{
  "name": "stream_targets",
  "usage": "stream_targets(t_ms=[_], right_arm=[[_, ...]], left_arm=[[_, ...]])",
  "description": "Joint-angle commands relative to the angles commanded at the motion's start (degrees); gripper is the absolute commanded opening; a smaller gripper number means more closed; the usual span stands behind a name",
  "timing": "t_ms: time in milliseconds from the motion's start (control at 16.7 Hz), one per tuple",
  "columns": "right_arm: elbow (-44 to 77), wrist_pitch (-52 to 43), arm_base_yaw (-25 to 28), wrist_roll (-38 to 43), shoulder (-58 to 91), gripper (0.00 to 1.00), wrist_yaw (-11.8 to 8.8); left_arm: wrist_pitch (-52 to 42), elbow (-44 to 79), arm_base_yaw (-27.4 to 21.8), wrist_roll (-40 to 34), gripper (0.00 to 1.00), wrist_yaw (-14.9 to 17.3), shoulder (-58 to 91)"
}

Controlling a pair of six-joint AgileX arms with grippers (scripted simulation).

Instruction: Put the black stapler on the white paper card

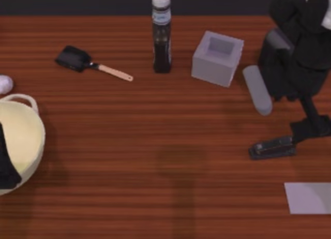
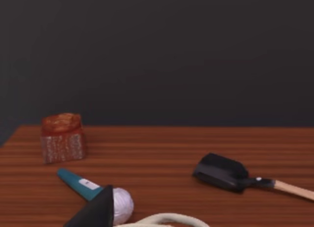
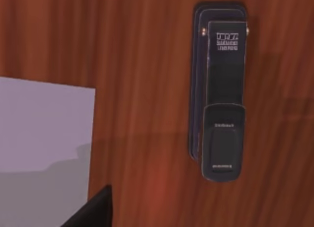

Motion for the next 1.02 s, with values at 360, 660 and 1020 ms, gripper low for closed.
stream_targets(t_ms=[360, 660, 1020], right_arm=[[-6.03, 9.88, 0.31, 0.02, 3.69, 1.00, 0.01], [-12.52, 20.18, 0.46, 0.19, 7.73, 1.00, 0.04], [-12.74, 20.45, 0.46, 0.20, 7.86, 0.85, 0.04]], left_arm=[[0.00, 0.00, 0.00, 0.00, 1.00, 0.00, 0.00], [0.00, 0.00, 0.00, 0.00, 1.00, 0.00, 0.00], [0.00, 0.00, 0.00, 0.00, 1.00, 0.00, 0.00]])
